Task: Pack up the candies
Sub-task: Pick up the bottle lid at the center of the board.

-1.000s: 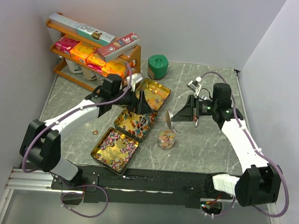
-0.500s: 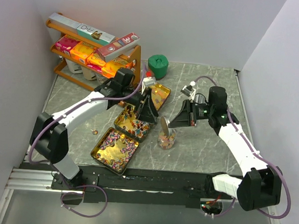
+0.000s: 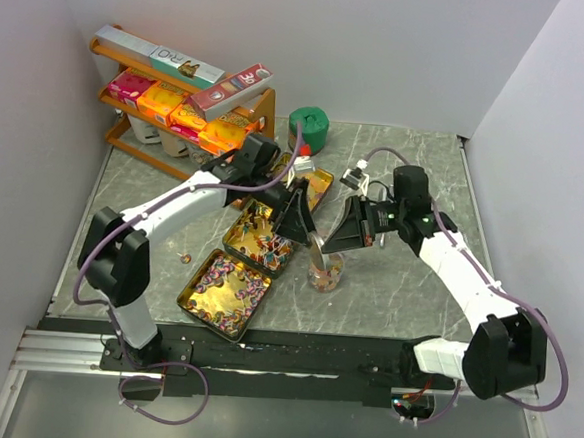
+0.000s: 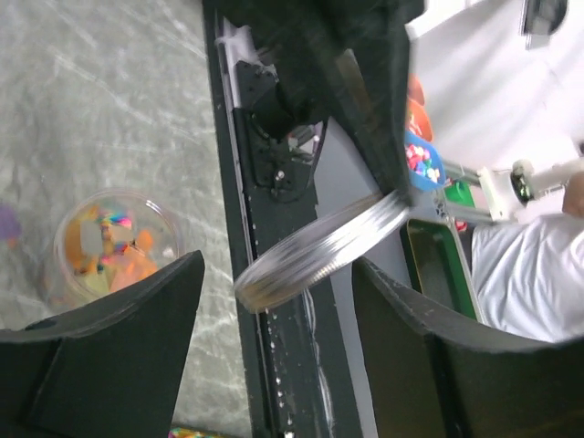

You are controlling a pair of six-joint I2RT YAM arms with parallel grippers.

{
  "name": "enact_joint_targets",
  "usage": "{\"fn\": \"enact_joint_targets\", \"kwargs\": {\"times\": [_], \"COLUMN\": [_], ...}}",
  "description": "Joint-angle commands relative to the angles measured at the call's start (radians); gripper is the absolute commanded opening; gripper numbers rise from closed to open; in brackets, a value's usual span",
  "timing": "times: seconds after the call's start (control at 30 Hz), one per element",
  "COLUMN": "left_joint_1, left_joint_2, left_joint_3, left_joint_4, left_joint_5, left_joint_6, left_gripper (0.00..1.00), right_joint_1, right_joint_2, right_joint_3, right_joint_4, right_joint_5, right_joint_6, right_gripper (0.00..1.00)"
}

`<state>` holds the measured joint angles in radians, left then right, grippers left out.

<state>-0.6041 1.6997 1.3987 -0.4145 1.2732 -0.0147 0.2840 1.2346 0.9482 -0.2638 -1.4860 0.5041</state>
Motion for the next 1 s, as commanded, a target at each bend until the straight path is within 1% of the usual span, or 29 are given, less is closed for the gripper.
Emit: {"fn": "enact_joint_targets", "kwargs": {"times": [0.0, 0.03, 0.1, 0.13, 0.17, 0.2, 0.23, 0.27, 0.3, 0.33, 0.37, 0.4, 0.43, 0.47, 0.5, 0.53, 0.57, 0.6, 0.63, 0.67, 0.7, 0.73, 0.77, 0.8, 0.83, 0.87, 0.9, 0.93, 0.97], "left_joint_1": [-0.014, -0.014, -0.014, -0.016, -0.016, -0.016, -0.016, -0.016, -0.014, -0.014, -0.016, -0.014, -0.016, -0.016, -0.017, -0.023, -0.029, -0.036, -0.039, -0.037, -0.039, -0.039, -0.039, -0.039, -0.039, -0.039, -0.039, -0.037, -0.039], "left_joint_2": [0.046, 0.054, 0.084, 0.095, 0.107, 0.135, 0.150, 0.167, 0.199, 0.213, 0.222, 0.228, 0.226, 0.221, 0.194, 0.170, 0.141, 0.089, 0.071, 0.057, 0.049, 0.052, 0.055, 0.069, 0.075, 0.087, 0.090, 0.094, 0.095], "left_joint_3": [0.123, 0.153, 0.181, 0.193, 0.216, 0.230, 0.259, 0.276, 0.292, 0.316, 0.322, 0.322, 0.307, 0.293, 0.272, 0.205, 0.166, 0.133, 0.087, 0.074, 0.066, 0.056, 0.054, 0.054, 0.057, 0.056, 0.052, 0.037, 0.030], "left_joint_4": [-0.226, -0.309, -0.404, -0.497, -0.541, -0.584, -0.684, -0.731, -0.780, -0.809, -0.820, -0.795, -0.758, -0.638, -0.557, -0.449, -0.278, -0.215, -0.180, -0.155, -0.114, -0.100, -0.090, -0.089, -0.089, -0.087, -0.084, -0.067, -0.060], "left_joint_5": [0.121, 0.132, 0.144, 0.147, 0.143, 0.137, 0.137, 0.134, 0.135, 0.135, 0.134, 0.130, 0.121, 0.108, 0.036, -0.024, -0.108, -0.221, -0.248, -0.264, -0.284, -0.329, -0.348, -0.366, -0.386, -0.397, -0.408, -0.419, -0.434], "left_joint_6": [0.278, 0.348, 0.422, 0.496, 0.528, 0.563, 0.640, 0.679, 0.712, 0.751, 0.746, 0.725, 0.640, 0.580, 0.502, 0.320, 0.239, 0.187, 0.136, 0.113, 0.092, 0.047, 0.029, 0.021, -0.031, -0.051, -0.068, -0.106, -0.122], "left_gripper": [0.70, 0.67, 0.63, 0.57, 0.59, 0.57, 0.50, 0.46, 0.37, 0.31, 0.24, 0.15, 0.12, 0.09, 0.05, 0.02, 0.01, 0.01, 0.01, 0.01, 0.01, 0.01, 0.01, 0.01, 0.01, 0.01, 0.01, 0.02, 0.02], "right_joint_1": [0.017, 0.018, 0.020, 0.021, 0.020, 0.018, 0.017, 0.015, 0.014, 0.011, 0.012, 0.007, 0.003, -0.003, -0.014, -0.020, -0.025, -0.028, -0.032, -0.031, -0.032, -0.032, -0.035, -0.040, -0.045, -0.054, -0.060, -0.063, -0.069], "right_joint_2": [0.032, 0.038, 0.054, 0.058, 0.066, 0.069, 0.072, 0.081, 0.085, 0.085, 0.088, 0.089, 0.091, 0.092, 0.092, 0.095, 0.100, 0.103, 0.109, 0.118, 0.124, 0.129, 0.132, 0.129, 0.125, 0.103, 0.092, 0.068, 0.057], "right_joint_3": [0.050, 0.052, 0.060, 0.063, 0.063, 0.064, 0.067, 0.063, 0.061, 0.057, 0.046, 0.041, 0.037, 0.029, 0.027, 0.027, 0.032, 0.037, 0.046, 0.072, 0.086, 0.101, 0.128, 0.135, 0.138, 0.141, 0.138, 0.135, 0.132], "right_joint_4": [0.028, 0.031, 0.040, 0.044, 0.058, 0.063, 0.073, 0.096, 0.116, 0.135, 0.184, 0.204, 0.216, 0.221, 0.206, 0.184, 0.166, 0.103, 0.066, 0.025, -0.026, -0.104, -0.151, -0.175, -0.205, -0.219, -0.229, -0.257, -0.273], "right_joint_5": [-0.108, -0.105, -0.099, -0.099, -0.094, -0.089, -0.088, -0.085, -0.082, -0.079, -0.076, -0.071, -0.068, -0.051, -0.040, -0.031, -0.019, 0.001, 0.018, 0.036, 0.074, 0.107, 0.140, 0.176, 0.253, 0.313, 0.363, 0.462, 0.513], "right_joint_6": [0.002, 0.004, 0.008, 0.016, 0.022, 0.028, 0.045, 0.056, 0.083, 0.099, 0.118, 0.152, 0.163, 0.166, 0.156, 0.143, 0.128, 0.085, 0.058, 0.025, -0.042, -0.070, -0.103, -0.139, -0.148, -0.159, -0.168, -0.176, -0.183], "right_gripper": [0.00, 0.00, 0.00, 0.00, 0.00, 0.00, 0.00, 0.00, 0.00, 0.00, 0.00, 0.00, 0.00, 0.00, 0.00, 0.00, 0.00, 0.04, 0.05, 0.07, 0.20, 0.28, 0.36, 0.45, 0.49, 0.52, 0.62, 0.65, 0.67]}}
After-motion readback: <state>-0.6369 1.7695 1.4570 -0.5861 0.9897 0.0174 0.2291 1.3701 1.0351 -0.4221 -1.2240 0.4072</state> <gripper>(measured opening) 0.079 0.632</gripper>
